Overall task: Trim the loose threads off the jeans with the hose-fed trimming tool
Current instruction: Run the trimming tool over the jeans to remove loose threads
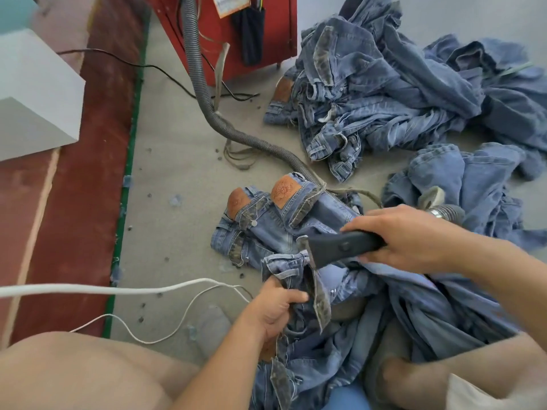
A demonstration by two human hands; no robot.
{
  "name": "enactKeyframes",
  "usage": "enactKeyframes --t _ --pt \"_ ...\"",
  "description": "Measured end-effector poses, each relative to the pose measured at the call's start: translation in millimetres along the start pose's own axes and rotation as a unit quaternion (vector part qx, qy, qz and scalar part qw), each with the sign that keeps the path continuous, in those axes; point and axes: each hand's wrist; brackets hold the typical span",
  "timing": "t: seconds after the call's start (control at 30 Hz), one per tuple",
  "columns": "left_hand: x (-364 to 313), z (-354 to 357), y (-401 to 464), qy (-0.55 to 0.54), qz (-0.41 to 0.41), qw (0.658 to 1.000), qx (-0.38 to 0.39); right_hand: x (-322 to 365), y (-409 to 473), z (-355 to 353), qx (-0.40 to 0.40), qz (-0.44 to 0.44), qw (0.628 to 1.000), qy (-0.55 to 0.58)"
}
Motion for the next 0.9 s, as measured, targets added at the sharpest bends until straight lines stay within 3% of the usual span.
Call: enactKeyframes --t 0.13,0.4,0.63,0.77,0.9 --pt "-6 -2 -2 -0.11 0.008 0.993 0.046 -28 -3 -22 -0.059 0.056 0.997 0.019" --pt "-5 5 -7 -0.056 0.056 0.995 0.06 -11 6 1 0.053 0.047 0.991 -0.113" --pt "-7 7 -10 -0.033 0.057 0.998 -0.005 -1 6 -15 0.02 0.048 0.999 0.008" --pt "-11 12 -14 -0.059 0.061 0.996 0.028 -6 5 -25 0.057 0.088 0.994 -0.041" --pt "-7 11 -15 -0.083 0.053 0.994 0.054 12 12 -3 0.075 0.048 0.992 -0.088"
Point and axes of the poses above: each hand's wrist, its own y-axis towards the middle knuckle, its own z-axis out of the palm, x = y × z, and after that the axes turned 5 degrees about y, right-handed
